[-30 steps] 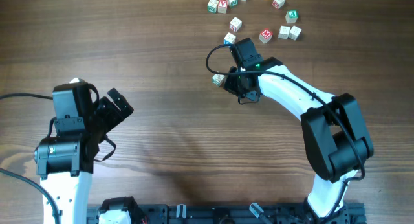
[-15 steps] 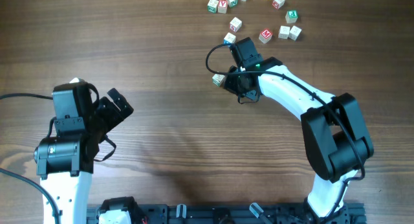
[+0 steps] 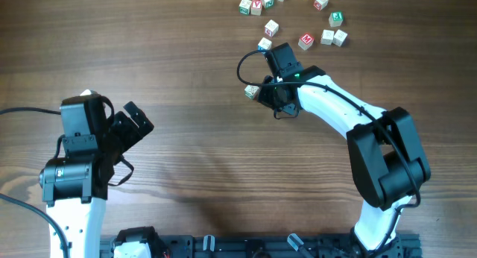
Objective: Form a circle
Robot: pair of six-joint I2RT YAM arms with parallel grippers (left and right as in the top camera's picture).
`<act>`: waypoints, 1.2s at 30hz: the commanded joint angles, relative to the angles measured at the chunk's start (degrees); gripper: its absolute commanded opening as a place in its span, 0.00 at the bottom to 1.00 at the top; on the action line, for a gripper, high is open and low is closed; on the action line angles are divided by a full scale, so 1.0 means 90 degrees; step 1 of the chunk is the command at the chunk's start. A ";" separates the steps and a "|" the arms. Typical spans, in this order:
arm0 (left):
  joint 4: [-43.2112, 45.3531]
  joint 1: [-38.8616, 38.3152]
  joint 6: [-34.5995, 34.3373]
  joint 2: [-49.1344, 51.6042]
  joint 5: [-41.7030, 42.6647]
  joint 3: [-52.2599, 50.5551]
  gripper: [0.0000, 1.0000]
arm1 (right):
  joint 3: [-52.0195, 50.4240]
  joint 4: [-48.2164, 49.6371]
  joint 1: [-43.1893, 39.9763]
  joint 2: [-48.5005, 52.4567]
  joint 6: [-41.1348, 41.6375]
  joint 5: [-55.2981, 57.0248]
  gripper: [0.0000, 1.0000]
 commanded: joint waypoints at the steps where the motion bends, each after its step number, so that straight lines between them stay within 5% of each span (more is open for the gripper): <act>1: 0.0015 0.0034 -0.0044 0.0005 -0.0083 -0.0017 1.00 | 0.0085 0.0036 0.0015 -0.0177 -0.0087 -0.0078 0.05; 36: 0.0015 0.0034 -0.0044 0.0005 -0.0083 -0.0017 1.00 | 0.0085 0.0146 0.0068 -0.0177 -0.0274 0.0090 0.05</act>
